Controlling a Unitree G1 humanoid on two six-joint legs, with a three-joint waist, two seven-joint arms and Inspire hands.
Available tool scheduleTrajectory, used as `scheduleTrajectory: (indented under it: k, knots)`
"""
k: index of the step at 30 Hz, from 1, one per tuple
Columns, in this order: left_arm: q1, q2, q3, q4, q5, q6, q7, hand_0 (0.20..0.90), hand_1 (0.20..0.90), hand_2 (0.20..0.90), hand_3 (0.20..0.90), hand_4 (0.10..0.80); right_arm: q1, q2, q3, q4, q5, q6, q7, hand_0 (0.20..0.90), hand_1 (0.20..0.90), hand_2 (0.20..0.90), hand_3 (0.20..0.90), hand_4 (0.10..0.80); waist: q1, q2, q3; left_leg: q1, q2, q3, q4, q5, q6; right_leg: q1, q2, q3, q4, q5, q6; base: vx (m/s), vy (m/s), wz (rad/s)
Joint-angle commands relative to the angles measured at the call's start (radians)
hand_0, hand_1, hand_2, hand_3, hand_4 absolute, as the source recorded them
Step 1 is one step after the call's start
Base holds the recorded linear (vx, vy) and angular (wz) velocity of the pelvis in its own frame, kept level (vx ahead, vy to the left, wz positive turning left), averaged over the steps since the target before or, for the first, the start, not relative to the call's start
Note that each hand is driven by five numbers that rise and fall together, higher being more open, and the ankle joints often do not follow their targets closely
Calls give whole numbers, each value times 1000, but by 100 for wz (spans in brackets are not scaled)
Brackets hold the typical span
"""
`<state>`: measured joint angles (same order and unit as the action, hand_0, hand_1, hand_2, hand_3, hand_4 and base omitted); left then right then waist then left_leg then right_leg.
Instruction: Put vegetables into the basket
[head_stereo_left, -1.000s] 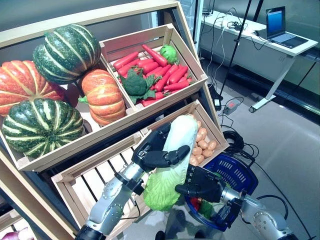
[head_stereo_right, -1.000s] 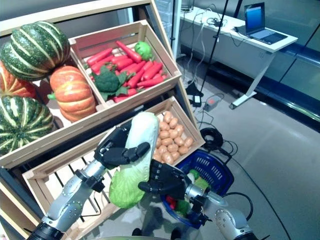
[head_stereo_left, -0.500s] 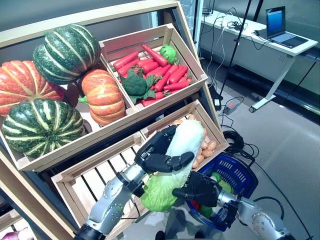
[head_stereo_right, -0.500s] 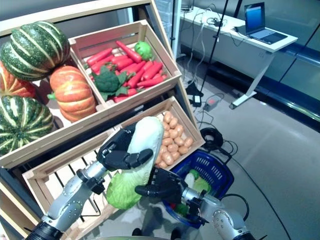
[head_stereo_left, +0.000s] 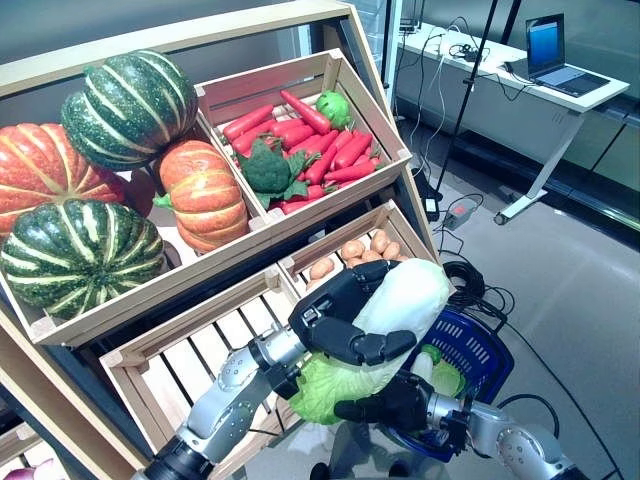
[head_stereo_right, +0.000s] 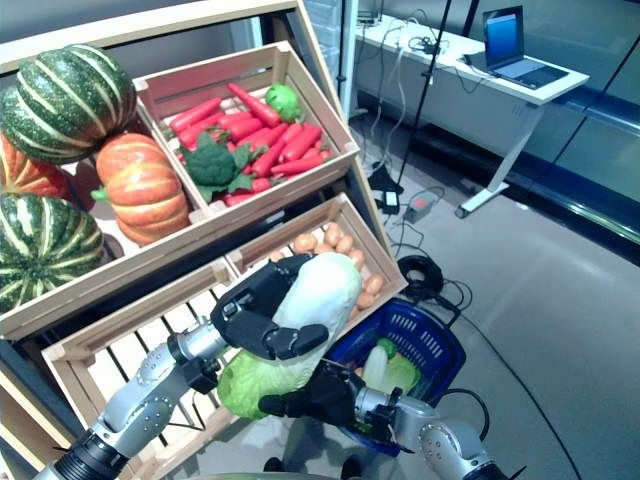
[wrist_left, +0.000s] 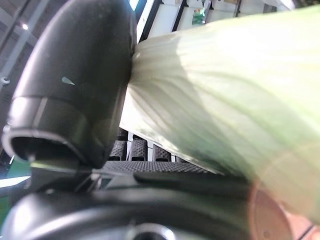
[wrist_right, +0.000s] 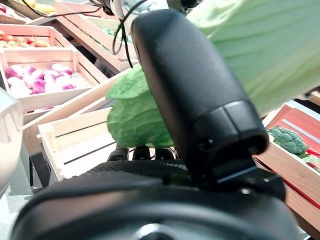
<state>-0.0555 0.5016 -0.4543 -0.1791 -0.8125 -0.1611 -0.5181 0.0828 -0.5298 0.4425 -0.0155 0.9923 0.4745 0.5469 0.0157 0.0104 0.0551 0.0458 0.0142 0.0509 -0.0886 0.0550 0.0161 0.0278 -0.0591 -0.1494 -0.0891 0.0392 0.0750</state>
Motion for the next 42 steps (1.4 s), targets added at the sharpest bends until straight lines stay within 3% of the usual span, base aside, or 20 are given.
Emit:
scheduleTrajectory:
  k: [1,19,20,21,23,24,34,42]
  knots:
    - [-145,-79,-8,-107,-120,-115,-58,300,300,300,300,400,-67,79,40,-110,123,-29,13,300,300,300,300,400,-2,-50,-69,-8,10,-27,1,-24,-30,26,-51,9,2,55,32,2,-2,-4]
    - [-115,-77,26,-91,-58,-91,-6,300,300,300,300,400,-45,98,-7,-89,108,-100,-28,300,300,300,300,400,-3,-46,-68,-5,11,-30,1,-24,-30,30,-55,8,2,53,33,0,0,0]
    - [-112,-71,34,-88,-58,-91,-1,382,382,382,382,455,-42,95,-16,-88,110,-102,-31,300,300,300,300,400,-3,-46,-67,-4,12,-29,1,-24,-30,30,-55,8,2,53,33,0,0,0]
    - [-109,-65,42,-87,-58,-89,6,422,422,422,422,482,-39,93,-23,-87,111,-105,-37,300,300,300,300,400,-3,-46,-67,-4,12,-29,1,-24,-30,31,-56,8,2,53,32,0,0,0]
    - [-97,-58,63,-84,-53,-85,12,719,719,719,719,679,-29,89,-43,-80,107,-116,-40,300,300,300,300,400,-3,-46,-66,-3,12,-28,1,-24,-30,31,-56,7,2,53,32,0,0,0]
    - [-92,-53,70,-83,-53,-84,16,900,900,900,900,800,-25,88,-51,-81,105,-121,-45,300,300,300,300,400,-4,-45,-65,-3,13,-28,1,-23,-31,31,-56,7,2,53,32,0,0,0]
    - [-39,-25,162,-76,-27,-111,80,900,900,900,900,800,20,67,-140,-78,83,-171,-68,300,300,300,300,400,-4,-46,-57,-3,16,-26,1,-23,-33,31,-58,1,2,52,32,0,0,0]
    - [58,16,339,-53,103,-147,178,900,900,900,900,800,99,63,-291,-92,55,-239,-129,300,300,300,300,400,-9,-47,-53,-8,19,-22,1,-22,-34,28,-52,0,2,47,27,21,-9,0]
